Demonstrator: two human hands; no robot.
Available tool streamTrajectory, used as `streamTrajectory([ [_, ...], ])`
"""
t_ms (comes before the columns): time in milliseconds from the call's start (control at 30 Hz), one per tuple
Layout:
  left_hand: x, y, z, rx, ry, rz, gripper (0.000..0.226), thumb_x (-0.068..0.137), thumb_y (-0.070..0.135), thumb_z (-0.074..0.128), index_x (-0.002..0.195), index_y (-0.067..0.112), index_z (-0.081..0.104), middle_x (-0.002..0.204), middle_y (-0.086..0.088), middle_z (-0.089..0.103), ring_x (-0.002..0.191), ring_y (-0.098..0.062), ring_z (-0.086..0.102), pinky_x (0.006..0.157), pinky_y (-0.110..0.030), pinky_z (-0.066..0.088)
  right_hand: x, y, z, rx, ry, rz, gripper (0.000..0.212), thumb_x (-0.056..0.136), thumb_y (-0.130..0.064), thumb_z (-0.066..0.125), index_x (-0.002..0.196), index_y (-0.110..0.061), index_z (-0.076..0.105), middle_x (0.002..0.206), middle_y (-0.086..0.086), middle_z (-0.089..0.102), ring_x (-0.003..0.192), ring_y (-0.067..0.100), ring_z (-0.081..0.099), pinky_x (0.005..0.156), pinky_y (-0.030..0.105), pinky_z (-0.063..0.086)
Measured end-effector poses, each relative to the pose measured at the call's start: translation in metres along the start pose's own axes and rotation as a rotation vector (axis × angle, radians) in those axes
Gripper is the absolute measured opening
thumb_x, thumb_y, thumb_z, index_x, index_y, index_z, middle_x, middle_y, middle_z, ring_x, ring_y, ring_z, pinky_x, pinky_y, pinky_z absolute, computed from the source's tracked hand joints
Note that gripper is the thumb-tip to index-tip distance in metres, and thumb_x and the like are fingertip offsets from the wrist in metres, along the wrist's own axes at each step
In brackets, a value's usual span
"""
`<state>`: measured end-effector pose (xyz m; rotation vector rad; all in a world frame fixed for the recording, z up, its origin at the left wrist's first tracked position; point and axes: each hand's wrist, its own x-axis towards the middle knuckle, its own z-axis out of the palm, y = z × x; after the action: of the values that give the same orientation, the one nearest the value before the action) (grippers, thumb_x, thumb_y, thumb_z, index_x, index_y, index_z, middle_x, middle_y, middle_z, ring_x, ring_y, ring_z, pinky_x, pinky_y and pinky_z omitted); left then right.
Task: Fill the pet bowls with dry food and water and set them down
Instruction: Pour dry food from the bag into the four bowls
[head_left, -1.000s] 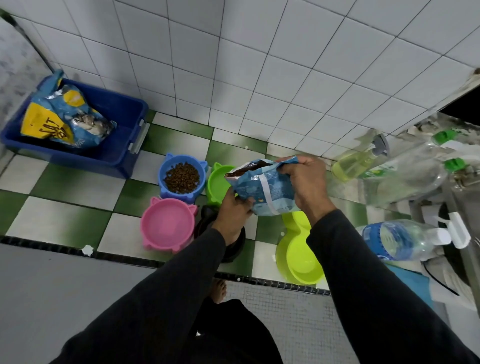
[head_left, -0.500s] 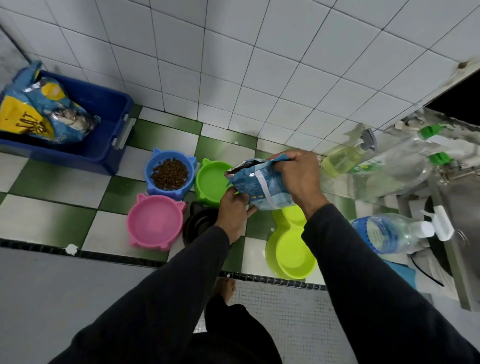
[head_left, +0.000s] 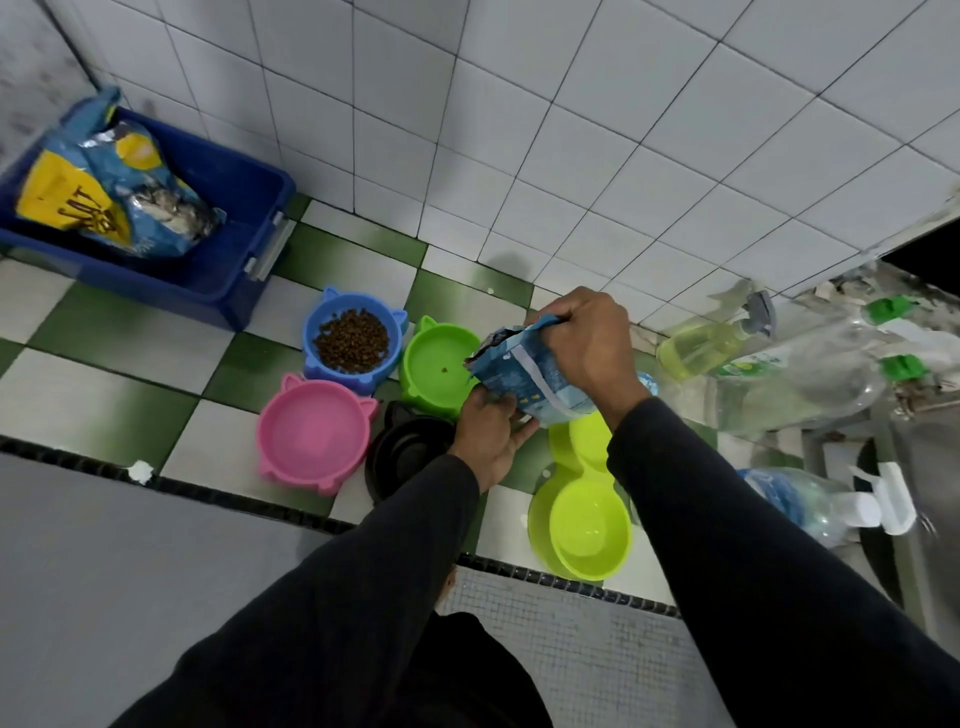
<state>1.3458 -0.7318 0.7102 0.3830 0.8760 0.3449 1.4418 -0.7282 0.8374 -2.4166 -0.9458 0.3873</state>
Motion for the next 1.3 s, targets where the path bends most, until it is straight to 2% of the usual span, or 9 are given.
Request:
streamTrajectory([
  [133, 0.006, -0.001, -0.002, -0.034, -0.010, -0.022, 0.041, 0.108, -0.003, 0.038, 0.143, 0.018, 0.045, 0.131, -0.016, 0.059, 0.114, -0.034, 0.059, 0.108, -0.054, 0.046, 0.000, -0.007, 0.006, -0.058, -0.025, -0.069, 0.024, 0.072, 0.006, 0.066, 0.083, -0.008, 0.082, 0.088, 0.002, 0.074, 0.075, 0.010, 0.055, 0.057, 0.005, 0.037],
  [267, 0.008, 0.001, -0.002, -0.068, -0.016, -0.062, 0.043, 0.108, -0.003, 0.037, 0.148, 0.012, 0.043, 0.138, -0.020, 0.058, 0.117, -0.035, 0.059, 0.107, -0.054, 0.046, 0.003, -0.009, 0.010, -0.092, -0.030, -0.102, 0.024, 0.071, 0.005, 0.066, 0.082, -0.009, 0.082, 0.091, 0.008, 0.075, 0.078, 0.017, 0.060, 0.063, 0.014, 0.034],
  [400, 0.008, 0.003, -0.002, -0.072, -0.033, -0.076, 0.042, 0.108, -0.002, 0.038, 0.148, 0.010, 0.044, 0.124, -0.015, 0.064, 0.103, -0.030, 0.065, 0.101, -0.052, 0.049, 0.007, -0.010, 0.016, -0.152, -0.052, -0.099, 0.026, 0.073, 0.003, 0.064, 0.086, -0.010, 0.082, 0.094, 0.009, 0.075, 0.087, 0.025, 0.065, 0.065, 0.015, 0.035],
  [467, 0.008, 0.004, -0.002, -0.076, -0.034, -0.081, 0.041, 0.108, -0.002, 0.038, 0.148, 0.008, 0.044, 0.116, -0.014, 0.066, 0.097, -0.028, 0.066, 0.100, -0.052, 0.049, 0.008, -0.010, 0.018, -0.152, -0.050, -0.087, 0.027, 0.074, 0.004, 0.063, 0.087, -0.010, 0.082, 0.096, 0.007, 0.075, 0.083, 0.020, 0.062, 0.063, 0.007, 0.034],
  [567, 0.009, 0.006, -0.003, -0.086, -0.029, -0.092, 0.043, 0.108, -0.004, 0.037, 0.148, 0.009, 0.044, 0.127, -0.019, 0.064, 0.103, -0.032, 0.066, 0.097, -0.052, 0.052, 0.009, -0.011, 0.019, -0.131, -0.041, -0.071, 0.028, 0.074, 0.006, 0.061, 0.085, -0.010, 0.082, 0.094, 0.006, 0.076, 0.077, 0.011, 0.054, 0.058, -0.004, 0.031],
  [733, 0.009, 0.008, -0.007, -0.110, -0.015, -0.110, 0.044, 0.107, -0.004, 0.038, 0.148, 0.010, 0.045, 0.132, -0.020, 0.062, 0.112, -0.035, 0.064, 0.091, -0.050, 0.054, 0.012, -0.012, 0.020, -0.145, -0.058, -0.053, 0.027, 0.074, 0.005, 0.062, 0.085, -0.009, 0.082, 0.092, 0.004, 0.075, 0.074, 0.010, 0.051, 0.058, -0.002, 0.033],
  [933, 0.008, 0.010, -0.008, -0.133, -0.016, -0.118, 0.042, 0.108, -0.003, 0.037, 0.148, 0.008, 0.045, 0.116, -0.015, 0.068, 0.099, -0.030, 0.069, 0.080, -0.045, 0.057, 0.015, -0.016, 0.023, -0.137, -0.080, -0.031, 0.028, 0.074, 0.005, 0.062, 0.087, -0.009, 0.082, 0.091, 0.002, 0.074, 0.058, -0.004, 0.043, 0.056, -0.004, 0.031],
  [1033, 0.008, 0.013, -0.011, -0.133, -0.020, -0.114, 0.043, 0.108, -0.003, 0.037, 0.149, 0.008, 0.044, 0.120, -0.017, 0.068, 0.100, -0.030, 0.070, 0.079, -0.045, 0.058, 0.017, -0.019, 0.024, -0.133, -0.103, -0.012, 0.029, 0.075, 0.007, 0.061, 0.086, -0.009, 0.082, 0.092, 0.001, 0.074, 0.058, -0.006, 0.043, 0.054, -0.004, 0.032],
  [1300, 0.009, 0.018, -0.017, -0.155, -0.011, -0.110, 0.046, 0.107, -0.005, 0.038, 0.150, 0.010, 0.043, 0.111, -0.013, 0.071, 0.095, -0.029, 0.071, 0.075, -0.044, 0.061, 0.021, -0.019, 0.024, -0.120, -0.187, 0.021, 0.026, 0.081, 0.005, 0.066, 0.091, -0.015, 0.081, 0.082, -0.008, 0.065, 0.061, -0.005, 0.050, 0.052, -0.004, 0.032],
])
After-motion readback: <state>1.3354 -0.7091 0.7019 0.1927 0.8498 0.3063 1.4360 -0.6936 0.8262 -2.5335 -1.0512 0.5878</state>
